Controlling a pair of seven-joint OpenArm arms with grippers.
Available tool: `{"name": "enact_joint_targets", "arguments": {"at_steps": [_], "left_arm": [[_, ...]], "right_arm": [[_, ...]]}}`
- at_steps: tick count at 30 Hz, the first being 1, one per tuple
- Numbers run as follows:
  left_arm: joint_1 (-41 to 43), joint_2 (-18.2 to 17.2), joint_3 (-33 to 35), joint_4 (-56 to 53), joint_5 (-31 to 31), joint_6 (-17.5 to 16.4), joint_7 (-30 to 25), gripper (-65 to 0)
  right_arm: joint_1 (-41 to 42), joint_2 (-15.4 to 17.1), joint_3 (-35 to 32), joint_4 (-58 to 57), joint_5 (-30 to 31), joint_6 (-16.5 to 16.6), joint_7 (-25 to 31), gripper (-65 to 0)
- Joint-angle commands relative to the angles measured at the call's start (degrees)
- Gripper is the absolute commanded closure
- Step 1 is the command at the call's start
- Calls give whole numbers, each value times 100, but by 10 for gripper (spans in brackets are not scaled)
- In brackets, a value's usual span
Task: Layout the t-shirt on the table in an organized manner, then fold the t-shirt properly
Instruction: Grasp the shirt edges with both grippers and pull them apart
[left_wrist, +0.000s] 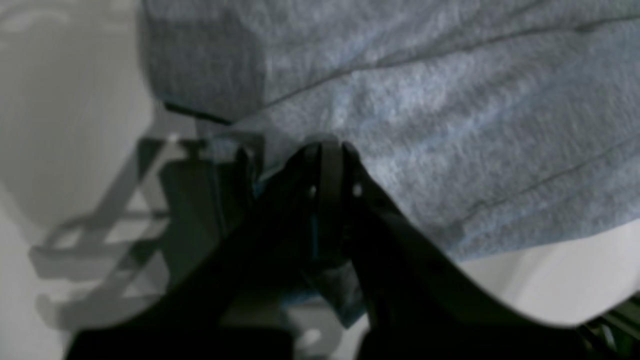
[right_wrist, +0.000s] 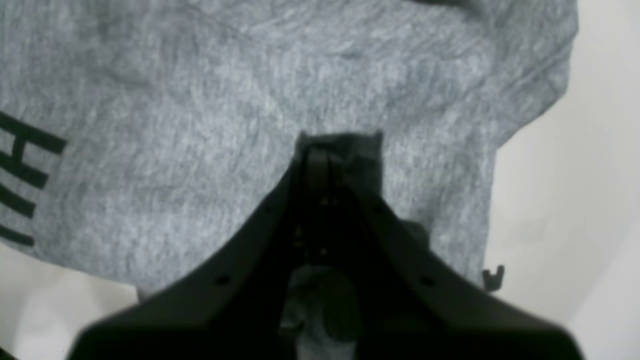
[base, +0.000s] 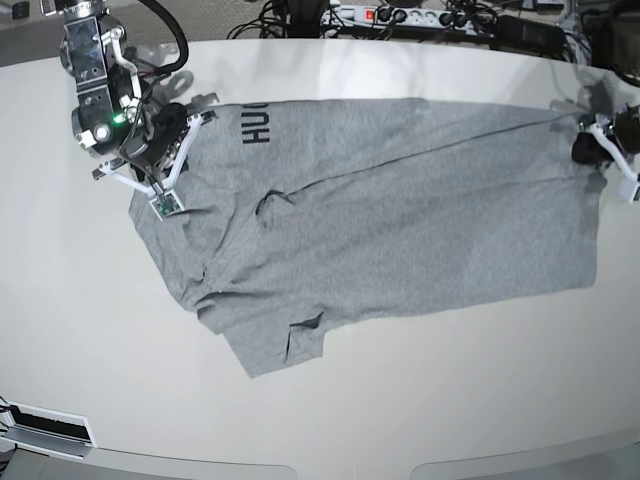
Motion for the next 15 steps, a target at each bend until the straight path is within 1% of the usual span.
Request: {"name": "enact_joint_targets", "arguments": {"at_steps": [1, 5, 11, 15], "left_arm": [[129, -96, 11, 20, 297, 92, 391, 0], [273, -96, 11, 133, 321, 92, 389, 0], [251, -96, 11, 376, 313, 48, 396, 0], [254, -98, 11, 669, 313, 50, 713, 0]], "right_arm": [[-186, 33, -7, 57, -26, 39, -437, 0], [-555, 33, -7, 476, -24, -70, -570, 0], [-1128, 33, -7, 1123, -22, -280, -573, 0], [-1379, 33, -7, 1405, -28, -319, -570, 0]]}}
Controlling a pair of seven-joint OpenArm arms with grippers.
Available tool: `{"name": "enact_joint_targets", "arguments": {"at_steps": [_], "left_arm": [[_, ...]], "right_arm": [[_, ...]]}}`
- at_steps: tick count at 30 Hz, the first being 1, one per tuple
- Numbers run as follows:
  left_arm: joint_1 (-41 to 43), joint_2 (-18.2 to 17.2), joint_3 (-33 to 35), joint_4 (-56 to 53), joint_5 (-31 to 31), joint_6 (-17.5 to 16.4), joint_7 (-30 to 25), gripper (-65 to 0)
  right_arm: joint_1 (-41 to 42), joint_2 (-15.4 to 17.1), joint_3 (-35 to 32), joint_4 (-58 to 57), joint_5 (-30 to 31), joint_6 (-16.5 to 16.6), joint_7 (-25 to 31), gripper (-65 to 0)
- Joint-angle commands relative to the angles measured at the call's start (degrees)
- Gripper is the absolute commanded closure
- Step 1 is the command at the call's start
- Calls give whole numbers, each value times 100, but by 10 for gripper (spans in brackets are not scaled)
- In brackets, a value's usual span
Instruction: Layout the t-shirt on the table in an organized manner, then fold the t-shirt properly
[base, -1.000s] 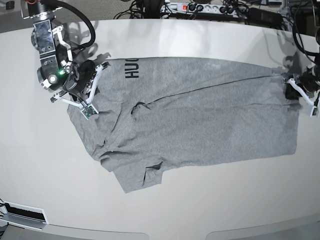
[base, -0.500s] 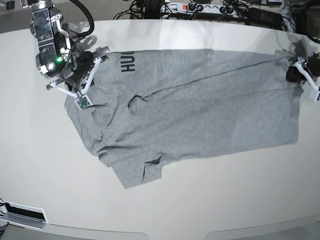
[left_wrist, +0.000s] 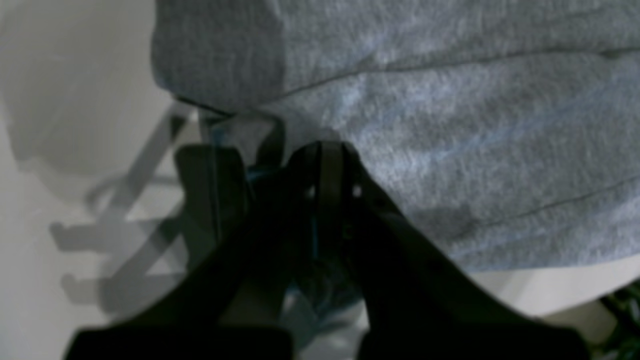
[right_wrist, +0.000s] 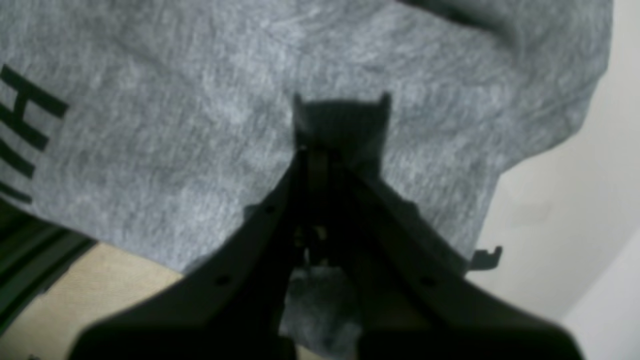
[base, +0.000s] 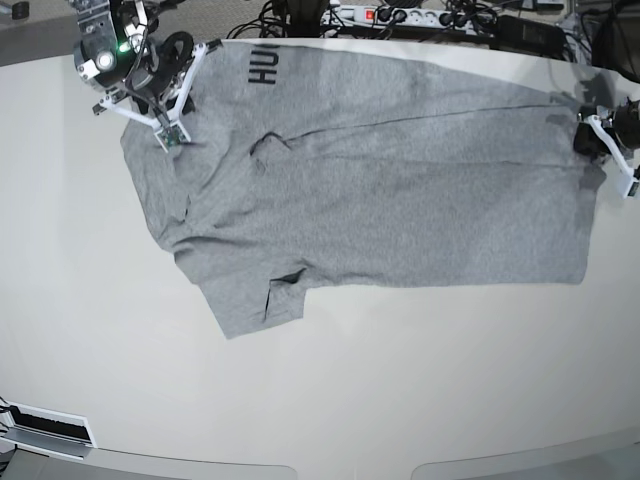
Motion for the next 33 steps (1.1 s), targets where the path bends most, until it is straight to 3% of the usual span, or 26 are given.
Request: {"name": "enact_joint_targets", "arguments": {"at_steps": [1, 9, 18, 25, 33], "left_arm": [[63, -76, 9, 57, 114, -17, 306, 0], [308, -76, 9, 85, 116, -11, 498, 0], [765, -223, -2, 85, 114, 70, 509, 0], [774, -494, -7, 92, -426, 68, 960, 0], [595, -925, -343, 107, -570, 68, 883, 0]], "right_arm": [[-28, 33, 7, 87, -4, 20, -118, 0], [-22, 35, 7, 87, -479, 7, -341, 0], [-7, 35, 11, 90, -476, -87, -487, 0], [9, 35, 11, 94, -474, -90, -485, 0], [208, 33, 11, 295, -474, -199, -487, 0]]}}
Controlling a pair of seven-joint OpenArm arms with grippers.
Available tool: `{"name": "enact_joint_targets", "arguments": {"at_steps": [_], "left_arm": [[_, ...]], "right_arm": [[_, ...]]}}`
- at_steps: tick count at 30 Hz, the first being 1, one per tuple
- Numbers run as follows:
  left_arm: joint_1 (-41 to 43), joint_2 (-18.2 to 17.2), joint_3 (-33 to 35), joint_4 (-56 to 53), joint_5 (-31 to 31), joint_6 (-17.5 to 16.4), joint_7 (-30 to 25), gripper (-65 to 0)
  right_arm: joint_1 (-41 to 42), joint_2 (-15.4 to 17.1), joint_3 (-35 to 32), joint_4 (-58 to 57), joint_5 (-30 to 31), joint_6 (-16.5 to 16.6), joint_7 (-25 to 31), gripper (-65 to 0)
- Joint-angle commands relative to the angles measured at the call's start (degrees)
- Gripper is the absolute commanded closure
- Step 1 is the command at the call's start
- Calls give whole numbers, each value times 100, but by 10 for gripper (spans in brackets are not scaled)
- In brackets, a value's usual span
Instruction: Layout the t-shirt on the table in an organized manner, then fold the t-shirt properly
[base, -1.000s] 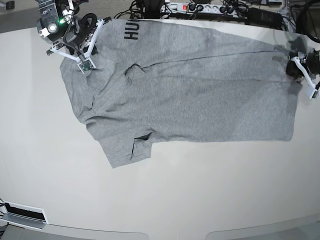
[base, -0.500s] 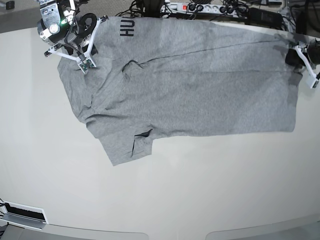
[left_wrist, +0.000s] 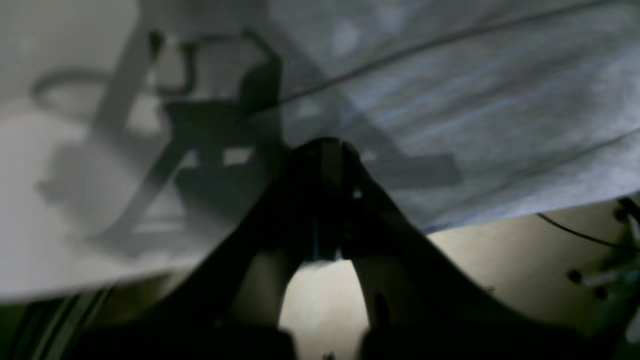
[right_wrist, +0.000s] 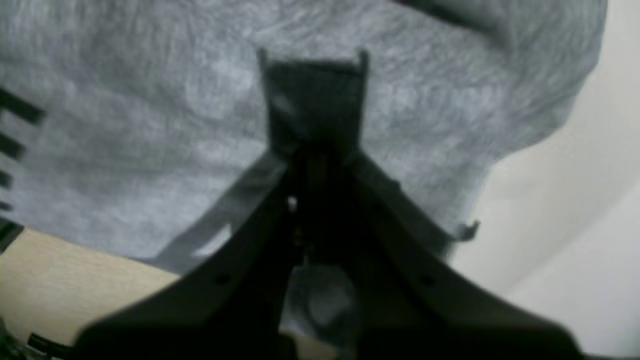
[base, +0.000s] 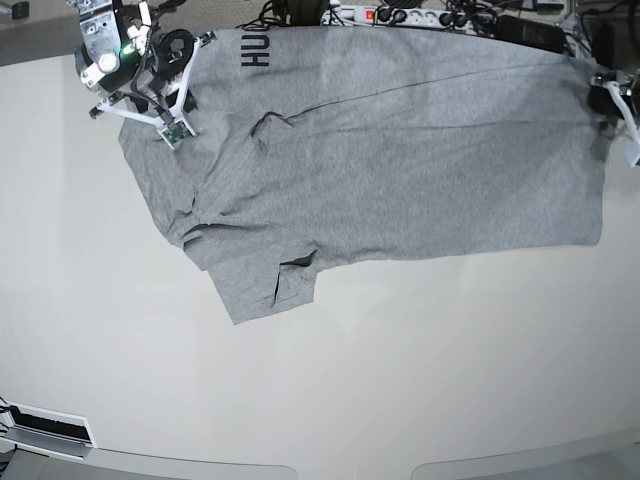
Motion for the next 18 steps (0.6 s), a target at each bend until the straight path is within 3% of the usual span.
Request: {"name": "enact_joint_targets", "arguments": {"at_steps": [1, 8, 10, 14, 16, 18], "left_arm": [[-76, -232, -219, 39, -144, 39, -31, 0], [-284, -269, -1539, 37, -1720, -354, 225, 0], [-378, -269, -1864, 35, -1860, -341, 214, -74], [-581, -260, -2037, 7, -1733, -205, -151, -289], [-789, -210, -2004, -87, -1582, -74, -304, -317], [-1051, -157, -1958, -262, -1432, -42, -321, -316]], "right_arm": [[22, 37, 24, 223, -46, -20, 35, 0], [125, 37, 33, 1141, -44, -42, 33, 0], [120, 35, 33, 1303, -42, -42, 35, 0], [125, 35, 33, 1327, -20, -42, 85, 0], [122, 35, 33, 1327, -20, -42, 164, -11], [125, 35, 33, 1327, -20, -42, 186, -128]]}}
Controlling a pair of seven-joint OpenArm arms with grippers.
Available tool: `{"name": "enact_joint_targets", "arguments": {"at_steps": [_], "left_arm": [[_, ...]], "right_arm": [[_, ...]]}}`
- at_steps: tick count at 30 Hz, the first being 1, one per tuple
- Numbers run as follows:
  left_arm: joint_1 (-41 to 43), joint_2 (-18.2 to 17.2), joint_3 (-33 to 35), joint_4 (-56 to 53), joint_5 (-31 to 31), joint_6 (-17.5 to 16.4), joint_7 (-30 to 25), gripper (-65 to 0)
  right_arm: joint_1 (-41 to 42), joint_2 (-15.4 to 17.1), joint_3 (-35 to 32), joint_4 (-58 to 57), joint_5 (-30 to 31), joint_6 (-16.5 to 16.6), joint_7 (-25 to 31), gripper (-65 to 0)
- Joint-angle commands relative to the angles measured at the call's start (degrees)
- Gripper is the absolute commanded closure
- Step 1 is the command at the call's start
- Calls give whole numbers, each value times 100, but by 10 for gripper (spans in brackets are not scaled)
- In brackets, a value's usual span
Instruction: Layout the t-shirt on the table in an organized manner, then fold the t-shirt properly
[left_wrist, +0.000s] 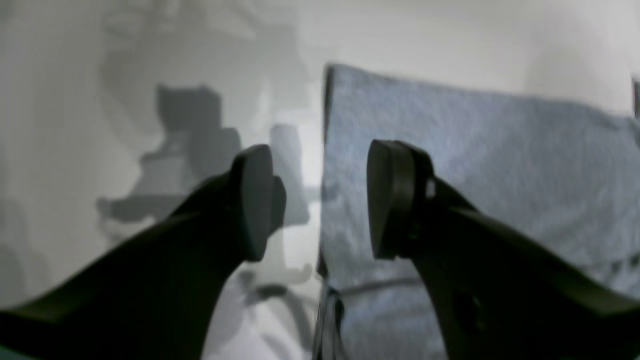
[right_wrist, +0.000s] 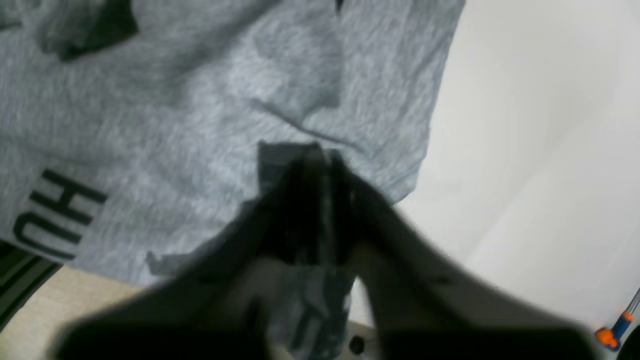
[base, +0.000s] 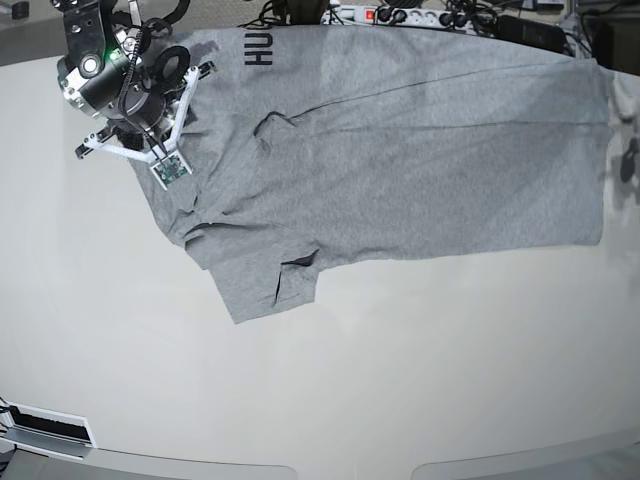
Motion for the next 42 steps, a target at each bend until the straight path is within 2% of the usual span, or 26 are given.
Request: {"name": "enact_joint_targets", "arguments": {"at_steps": [1, 3, 4, 10, 15, 21, 23, 25, 31, 37, 39, 42], "left_arm": [[-166, -162, -9, -59, -87, -24, -142, -317], [-409, -107, 138, -365, -24, -122, -289, -316], [-544, -81, 245, -557, 48, -199, -387, -316], [-1517, 111, 1193, -1869, 621, -483, -1211, -316], [-2269, 511, 1720, -2658, 1235, -490, -1626, -316], [-2496, 1069, 1847, -2881, 1956, 262, -2127, -316], [-2494, 1137, 1847, -2881, 2315, 634, -2308, -316], [-2496, 1115, 1847, -2881, 2393, 824, -2365, -316], [-2500, 1027, 1847, -2881, 2391, 804, -2382, -316], [-2500, 1217, 1849, -2881, 2398, 800, -2485, -316], [-2514, 1303, 1849, -2881, 2396, 654, -2483, -316], [-2531, 1423, 1853, -2881, 2393, 227, -2448, -312]], "right_arm": [[9, 20, 26, 109, 0, -15, 85, -186], [11, 20, 26, 109, 0, -20, 87, -273], [11, 20, 26, 109, 2, -37, 96, -292], [4, 20, 26, 109, 0, -188, 127, -292], [9, 20, 26, 109, 4, -188, 125, -291], [7, 20, 26, 109, -4, -186, -11, -291], [7, 20, 26, 109, -7, -186, -48, -291], [7, 20, 26, 109, -4, -188, -46, -291], [11, 20, 26, 109, -4, -188, -22, -291], [9, 20, 26, 109, -2, -188, -7, -291], [7, 20, 26, 109, -4, -188, -11, -291], [7, 20, 26, 109, -4, -188, -26, -291]]}}
